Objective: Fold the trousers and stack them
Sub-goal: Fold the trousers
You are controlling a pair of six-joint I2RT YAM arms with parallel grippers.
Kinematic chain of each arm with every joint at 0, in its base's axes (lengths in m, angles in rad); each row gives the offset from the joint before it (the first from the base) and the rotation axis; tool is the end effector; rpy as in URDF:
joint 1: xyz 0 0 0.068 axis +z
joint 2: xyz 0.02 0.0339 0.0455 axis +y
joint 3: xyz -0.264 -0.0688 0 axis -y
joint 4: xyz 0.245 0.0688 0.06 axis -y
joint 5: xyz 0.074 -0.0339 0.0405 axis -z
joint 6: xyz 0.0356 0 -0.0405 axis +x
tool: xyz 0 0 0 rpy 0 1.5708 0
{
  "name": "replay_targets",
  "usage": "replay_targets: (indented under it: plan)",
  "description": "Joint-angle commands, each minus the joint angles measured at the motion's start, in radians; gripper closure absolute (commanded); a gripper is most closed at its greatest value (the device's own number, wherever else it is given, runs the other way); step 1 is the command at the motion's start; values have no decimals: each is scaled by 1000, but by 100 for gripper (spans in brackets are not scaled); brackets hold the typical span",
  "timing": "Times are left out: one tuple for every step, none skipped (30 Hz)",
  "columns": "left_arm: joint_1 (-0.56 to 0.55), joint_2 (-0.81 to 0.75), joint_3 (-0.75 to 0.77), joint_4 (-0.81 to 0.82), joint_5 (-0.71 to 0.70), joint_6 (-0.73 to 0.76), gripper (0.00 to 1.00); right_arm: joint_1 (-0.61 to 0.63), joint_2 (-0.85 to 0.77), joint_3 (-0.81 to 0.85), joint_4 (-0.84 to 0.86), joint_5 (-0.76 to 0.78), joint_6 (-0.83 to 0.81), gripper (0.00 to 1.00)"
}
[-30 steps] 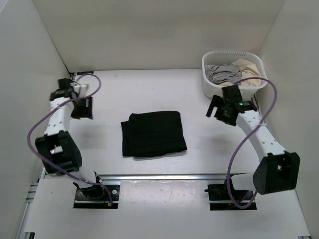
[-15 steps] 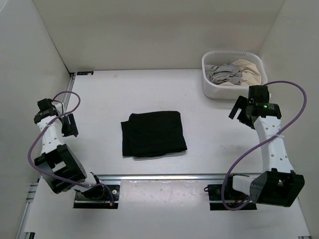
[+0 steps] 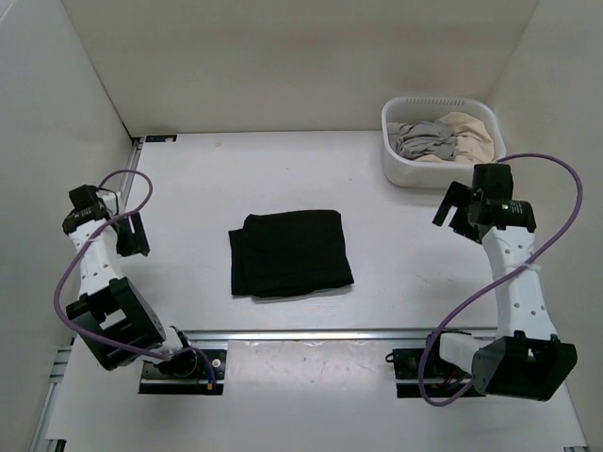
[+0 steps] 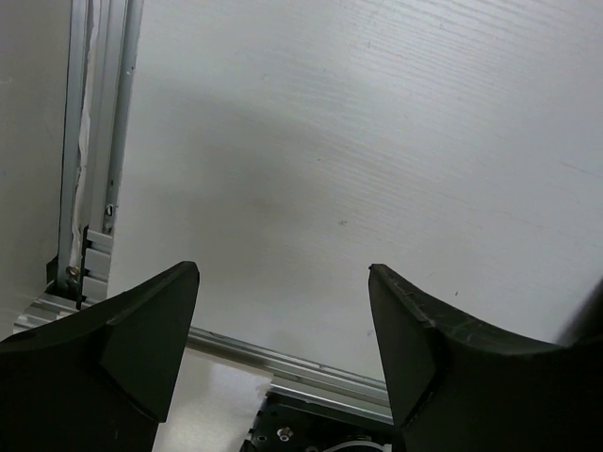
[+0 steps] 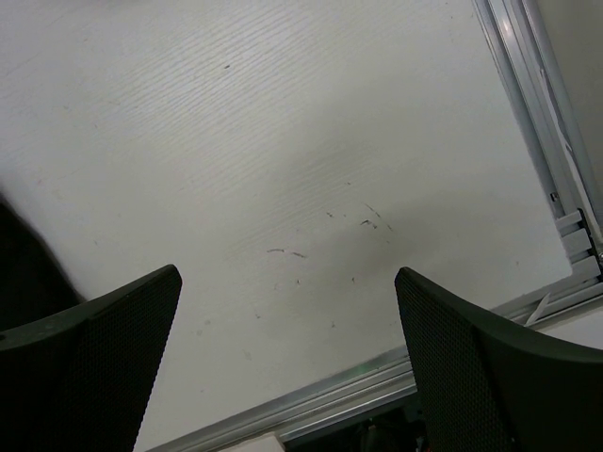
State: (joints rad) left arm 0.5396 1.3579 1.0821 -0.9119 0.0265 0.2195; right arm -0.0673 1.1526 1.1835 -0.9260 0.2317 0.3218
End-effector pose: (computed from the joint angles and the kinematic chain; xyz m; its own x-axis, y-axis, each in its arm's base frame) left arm 0.2212 0.1314 0.2609 -0.8866 -0.2773 -0.3702 -0.3197 0.9458 0.0574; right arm 0.2227 -0.0232 0.3375 -0.6725 0.3539 -0.6500 0.4443 0.8955 0.0278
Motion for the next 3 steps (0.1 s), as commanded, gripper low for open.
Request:
replay_targets:
  plan:
    - [3,-29,30,2,30,-2,16,-3,-21,18,-8,-14,-43,1]
    - [3,-39,30,2,30,7,16,-3,-21,18,-8,-14,-52,1]
    - [3,-39,30,2,30,7,16,-3,-21,18,-8,-14,-52,1]
